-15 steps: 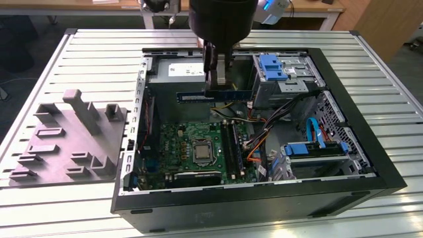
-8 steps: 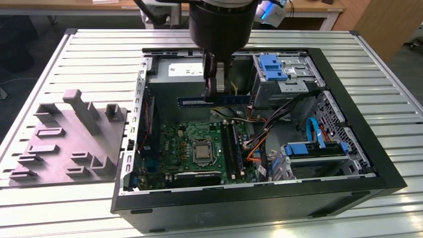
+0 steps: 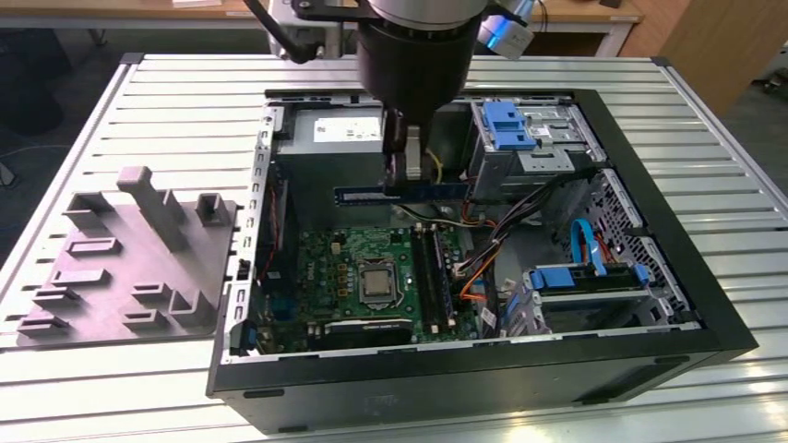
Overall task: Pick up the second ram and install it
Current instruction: 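Pick up the second ram and move it above second insertion slot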
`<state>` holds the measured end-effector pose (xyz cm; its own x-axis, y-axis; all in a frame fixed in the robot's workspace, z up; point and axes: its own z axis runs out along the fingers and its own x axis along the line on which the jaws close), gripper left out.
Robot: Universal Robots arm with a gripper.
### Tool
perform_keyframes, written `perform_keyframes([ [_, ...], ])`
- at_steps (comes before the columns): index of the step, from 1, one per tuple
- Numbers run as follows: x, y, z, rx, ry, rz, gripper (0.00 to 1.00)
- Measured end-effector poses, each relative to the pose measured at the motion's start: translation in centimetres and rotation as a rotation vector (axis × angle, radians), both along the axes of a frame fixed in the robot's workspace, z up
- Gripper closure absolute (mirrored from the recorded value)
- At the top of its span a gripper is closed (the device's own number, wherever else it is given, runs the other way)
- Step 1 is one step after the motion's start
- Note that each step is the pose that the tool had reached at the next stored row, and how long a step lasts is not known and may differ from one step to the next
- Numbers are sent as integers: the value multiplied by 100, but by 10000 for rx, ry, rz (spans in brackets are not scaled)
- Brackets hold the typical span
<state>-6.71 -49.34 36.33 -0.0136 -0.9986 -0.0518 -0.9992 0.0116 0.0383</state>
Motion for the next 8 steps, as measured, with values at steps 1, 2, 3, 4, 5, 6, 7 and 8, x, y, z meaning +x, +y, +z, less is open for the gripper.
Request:
perform_keyframes([
  [1, 10, 0, -11, 0, 0, 1, 89],
  [2, 16, 0, -27, 2, -1, 0, 89],
  [3, 19, 0, -46, 0, 0, 0, 89],
  [4, 21, 0, -64, 0, 0, -1, 89],
  [5, 22, 0, -82, 1, 0, -2, 89],
  [6, 22, 0, -99, 1, 0, -2, 89],
  [7, 23, 0, -116, 1, -1, -1, 89],
  [8, 23, 0, -126, 1, -1, 0, 89],
])
